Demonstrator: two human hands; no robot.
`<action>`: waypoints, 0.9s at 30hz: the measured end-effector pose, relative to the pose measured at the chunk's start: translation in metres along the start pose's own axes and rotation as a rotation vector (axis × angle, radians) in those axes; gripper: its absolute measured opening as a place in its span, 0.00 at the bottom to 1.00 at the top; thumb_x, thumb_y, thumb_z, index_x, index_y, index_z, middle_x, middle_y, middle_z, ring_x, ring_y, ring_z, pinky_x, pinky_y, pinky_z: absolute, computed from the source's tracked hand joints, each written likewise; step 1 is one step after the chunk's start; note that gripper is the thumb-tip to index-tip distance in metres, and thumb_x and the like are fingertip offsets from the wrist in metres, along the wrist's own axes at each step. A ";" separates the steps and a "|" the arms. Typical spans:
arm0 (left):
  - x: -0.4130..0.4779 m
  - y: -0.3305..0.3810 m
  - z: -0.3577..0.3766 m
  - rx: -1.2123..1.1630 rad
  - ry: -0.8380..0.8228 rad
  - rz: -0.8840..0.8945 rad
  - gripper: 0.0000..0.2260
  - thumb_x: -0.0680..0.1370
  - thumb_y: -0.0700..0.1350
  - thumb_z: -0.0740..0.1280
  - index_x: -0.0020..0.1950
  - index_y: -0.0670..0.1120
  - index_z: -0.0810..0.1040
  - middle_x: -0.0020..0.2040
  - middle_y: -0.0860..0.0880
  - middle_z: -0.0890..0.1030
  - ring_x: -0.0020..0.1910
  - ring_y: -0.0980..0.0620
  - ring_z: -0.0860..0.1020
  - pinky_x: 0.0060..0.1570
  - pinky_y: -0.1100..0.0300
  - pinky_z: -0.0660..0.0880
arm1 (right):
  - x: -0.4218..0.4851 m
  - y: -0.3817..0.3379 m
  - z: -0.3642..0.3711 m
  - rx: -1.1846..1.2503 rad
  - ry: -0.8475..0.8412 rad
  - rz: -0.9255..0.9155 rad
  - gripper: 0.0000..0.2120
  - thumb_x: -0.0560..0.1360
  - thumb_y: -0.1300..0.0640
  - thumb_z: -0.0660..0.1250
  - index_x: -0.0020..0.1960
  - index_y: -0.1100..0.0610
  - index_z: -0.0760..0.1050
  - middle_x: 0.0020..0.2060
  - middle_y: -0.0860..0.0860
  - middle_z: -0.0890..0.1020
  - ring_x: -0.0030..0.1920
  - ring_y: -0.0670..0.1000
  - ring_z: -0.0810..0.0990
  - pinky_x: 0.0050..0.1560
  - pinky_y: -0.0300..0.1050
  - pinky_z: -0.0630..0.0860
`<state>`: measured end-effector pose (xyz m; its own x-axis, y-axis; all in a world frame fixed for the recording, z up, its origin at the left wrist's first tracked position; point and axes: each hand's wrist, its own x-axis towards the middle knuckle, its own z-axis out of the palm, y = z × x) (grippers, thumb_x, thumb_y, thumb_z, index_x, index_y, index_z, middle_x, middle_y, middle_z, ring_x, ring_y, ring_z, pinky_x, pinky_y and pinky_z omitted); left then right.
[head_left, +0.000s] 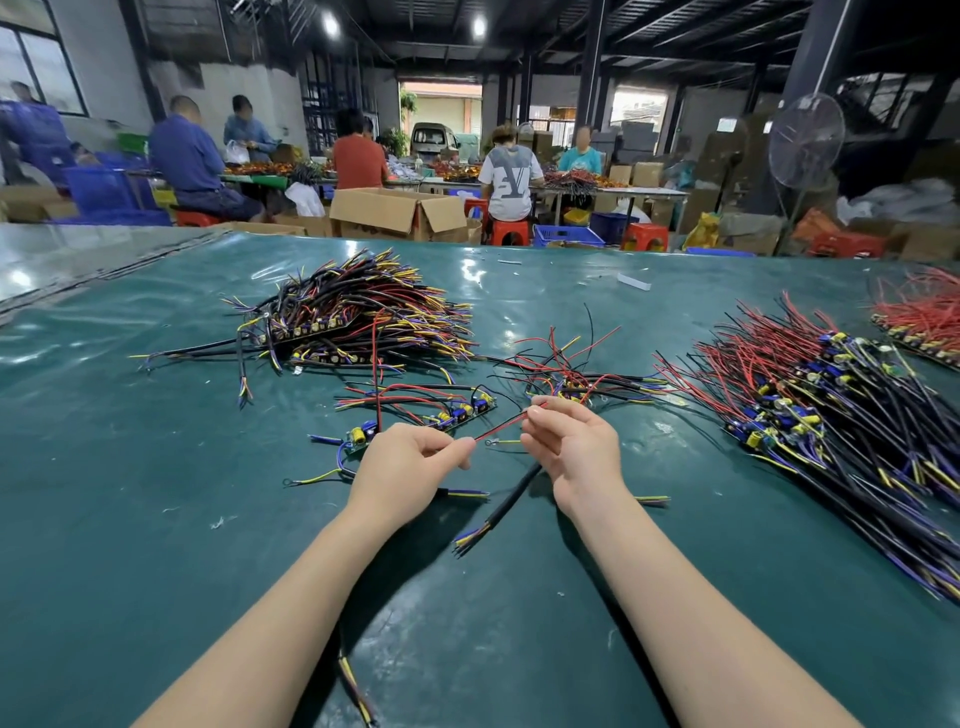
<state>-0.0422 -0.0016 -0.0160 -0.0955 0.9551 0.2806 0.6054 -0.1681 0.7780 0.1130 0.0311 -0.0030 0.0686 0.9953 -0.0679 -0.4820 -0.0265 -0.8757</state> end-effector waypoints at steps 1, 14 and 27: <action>0.000 0.000 0.000 0.002 -0.002 0.000 0.13 0.75 0.50 0.67 0.30 0.52 0.79 0.16 0.54 0.64 0.20 0.55 0.64 0.26 0.65 0.61 | 0.000 0.000 0.000 -0.002 0.006 -0.001 0.10 0.72 0.71 0.65 0.36 0.59 0.76 0.21 0.46 0.77 0.22 0.41 0.76 0.26 0.32 0.75; -0.002 0.001 -0.003 -0.010 -0.039 0.005 0.15 0.76 0.49 0.67 0.28 0.53 0.78 0.16 0.53 0.63 0.19 0.56 0.63 0.26 0.65 0.60 | 0.002 -0.006 -0.002 0.109 -0.051 0.122 0.11 0.77 0.67 0.60 0.37 0.63 0.75 0.21 0.50 0.78 0.22 0.44 0.77 0.26 0.34 0.76; -0.003 0.003 -0.002 -0.140 -0.065 0.007 0.13 0.76 0.47 0.67 0.31 0.54 0.80 0.17 0.53 0.62 0.19 0.57 0.61 0.24 0.67 0.58 | -0.001 0.001 0.007 0.343 -0.115 0.245 0.13 0.78 0.56 0.61 0.39 0.64 0.73 0.21 0.52 0.77 0.21 0.46 0.77 0.25 0.37 0.77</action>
<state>-0.0410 -0.0055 -0.0133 -0.0375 0.9667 0.2531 0.4894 -0.2030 0.8481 0.1063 0.0303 -0.0007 -0.1718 0.9680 -0.1830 -0.7357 -0.2496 -0.6296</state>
